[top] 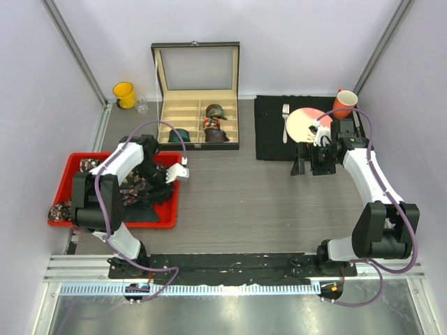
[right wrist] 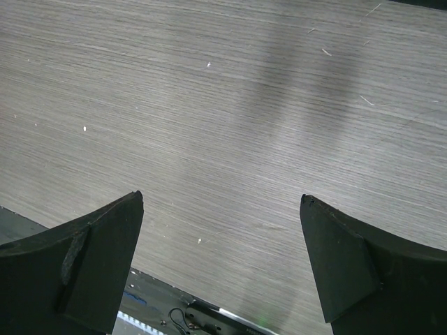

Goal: Roll the ties
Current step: Pick up the tie from the bin.

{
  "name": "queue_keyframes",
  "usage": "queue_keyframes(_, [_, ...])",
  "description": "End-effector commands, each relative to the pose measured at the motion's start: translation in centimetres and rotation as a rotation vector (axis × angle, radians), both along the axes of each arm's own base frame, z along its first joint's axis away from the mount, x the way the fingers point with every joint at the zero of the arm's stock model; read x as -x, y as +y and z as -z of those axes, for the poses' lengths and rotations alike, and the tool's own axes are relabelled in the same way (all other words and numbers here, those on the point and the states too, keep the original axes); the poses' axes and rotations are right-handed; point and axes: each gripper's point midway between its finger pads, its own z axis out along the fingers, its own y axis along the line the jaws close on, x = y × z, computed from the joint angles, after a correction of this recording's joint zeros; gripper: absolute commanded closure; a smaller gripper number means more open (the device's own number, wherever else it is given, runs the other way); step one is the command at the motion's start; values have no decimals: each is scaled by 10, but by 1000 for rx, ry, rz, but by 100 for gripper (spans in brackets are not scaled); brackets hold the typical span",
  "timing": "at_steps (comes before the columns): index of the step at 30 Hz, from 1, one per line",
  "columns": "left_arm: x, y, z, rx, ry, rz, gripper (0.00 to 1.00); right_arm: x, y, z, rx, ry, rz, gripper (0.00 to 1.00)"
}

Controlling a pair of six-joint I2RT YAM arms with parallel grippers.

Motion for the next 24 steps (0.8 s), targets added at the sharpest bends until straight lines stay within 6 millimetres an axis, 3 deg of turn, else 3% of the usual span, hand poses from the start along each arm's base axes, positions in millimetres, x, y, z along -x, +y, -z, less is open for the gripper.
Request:
queue_keyframes(1, [-8,1,2,-29,-85,11,50,-5,0,-12,10,-61,-9,0])
queue_keyframes(3, [-10,0,2,-29,-95,14,57,-6,0,-12,11,-61,-9,1])
queue_keyframes(6, [-13,1,-6,-34,-105,12,81,-7,0,-12,11,-62,-7,1])
queue_keyframes(7, [-14,1,-11,-36,-107,10,95,-8,0,-13,11,-65,-7,1])
queue_keyframes(8, [-10,1,-17,-35,-92,1,100,-8,1,-14,8,-65,-9,0])
queue_keyframes(13, [-14,-12,-74,45,-181,-13,100,-12,3,-18,-4,-72,-10,1])
queue_keyframes(20, [-16,-32,-152,167,-243,-164,100,-15,8,-33,-35,-99,-33,1])
queue_keyframes(23, [-26,-46,-197,264,-302,-269,100,-19,12,-42,-52,-124,-58,0])
queue_keyframes(24, [-27,-58,-221,342,-305,-330,100,-20,14,-45,-63,-132,-68,0])
